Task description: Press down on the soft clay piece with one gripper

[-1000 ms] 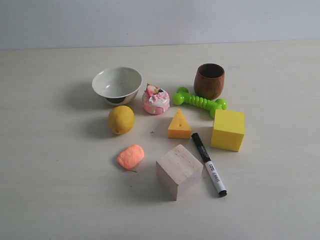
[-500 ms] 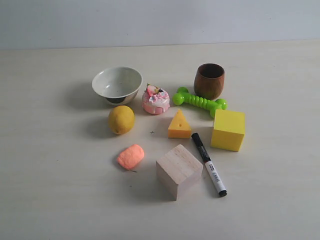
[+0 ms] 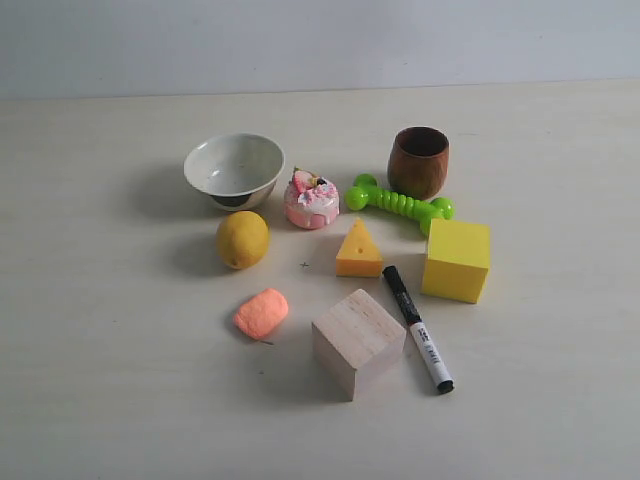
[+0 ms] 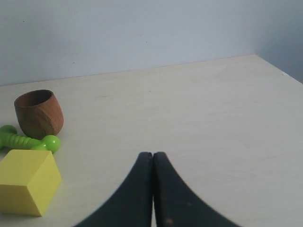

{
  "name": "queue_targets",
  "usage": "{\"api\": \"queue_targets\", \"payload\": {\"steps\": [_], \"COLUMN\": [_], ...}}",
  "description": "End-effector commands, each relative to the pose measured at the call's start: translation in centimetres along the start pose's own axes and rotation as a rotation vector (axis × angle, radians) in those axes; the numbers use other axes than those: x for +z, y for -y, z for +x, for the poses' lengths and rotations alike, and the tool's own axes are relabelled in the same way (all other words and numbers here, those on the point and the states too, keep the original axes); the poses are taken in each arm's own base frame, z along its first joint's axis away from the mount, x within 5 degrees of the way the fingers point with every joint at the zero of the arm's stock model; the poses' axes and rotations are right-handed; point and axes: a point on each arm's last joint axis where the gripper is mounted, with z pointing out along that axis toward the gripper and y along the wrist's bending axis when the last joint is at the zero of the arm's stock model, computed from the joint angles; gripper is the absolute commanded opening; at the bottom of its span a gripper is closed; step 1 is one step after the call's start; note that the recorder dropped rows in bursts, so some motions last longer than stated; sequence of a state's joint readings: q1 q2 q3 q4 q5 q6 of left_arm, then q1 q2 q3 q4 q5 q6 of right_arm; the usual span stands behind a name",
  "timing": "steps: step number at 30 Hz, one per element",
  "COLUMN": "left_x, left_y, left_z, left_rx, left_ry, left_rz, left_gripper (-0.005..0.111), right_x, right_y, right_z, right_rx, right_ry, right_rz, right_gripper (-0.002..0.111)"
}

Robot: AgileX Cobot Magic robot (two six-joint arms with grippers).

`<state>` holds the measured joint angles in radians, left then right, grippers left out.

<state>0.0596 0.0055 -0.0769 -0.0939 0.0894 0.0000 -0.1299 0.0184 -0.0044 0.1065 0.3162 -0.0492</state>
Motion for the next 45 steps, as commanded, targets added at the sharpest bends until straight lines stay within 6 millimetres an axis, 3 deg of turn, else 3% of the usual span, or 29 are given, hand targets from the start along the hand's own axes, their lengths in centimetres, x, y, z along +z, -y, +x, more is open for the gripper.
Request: {"api": "queue_targets", "payload": {"steps": [1,6,15,22,31,45], "left_x": [-0.3,0.3,3.5,7.8,9.7,9.9], "left_y": [0.4,1.0,3.5,5.9,11.7,12.9], "left_z": [-3.3,-7.0,-9.2,-8.7,-5.9,-6.1], "left_rx": [-0.004,0.116,0.191,0.230,0.411,0.280], "left_ry": [0.004,-0.067,-0.290,-0.599,-0.810,-0.788], "left_rz": [0.016,0.035,0.305,0.621,1.046,1.074], "left_gripper": [0.000,0.000,0.000,0.000,0.000,0.000], "right_x": [0.0,0.0,0.0,0.0,0.0,0.0], "right_y": [0.0,0.0,0.0,0.0,0.0,0.0], "right_z": [0.1,0.1,0.1,0.1,0.1,0.1], "right_rx": [-0.003,-0.003,-0.003,-0.003,-0.003,-0.003], "right_ry": [0.006,0.006,0.006,0.006,0.006,0.006], "right_rz": [0.004,0.004,0.004,0.004,0.004,0.004], "right_gripper": [0.001,0.001,0.001,0.001,0.001,0.001]}}
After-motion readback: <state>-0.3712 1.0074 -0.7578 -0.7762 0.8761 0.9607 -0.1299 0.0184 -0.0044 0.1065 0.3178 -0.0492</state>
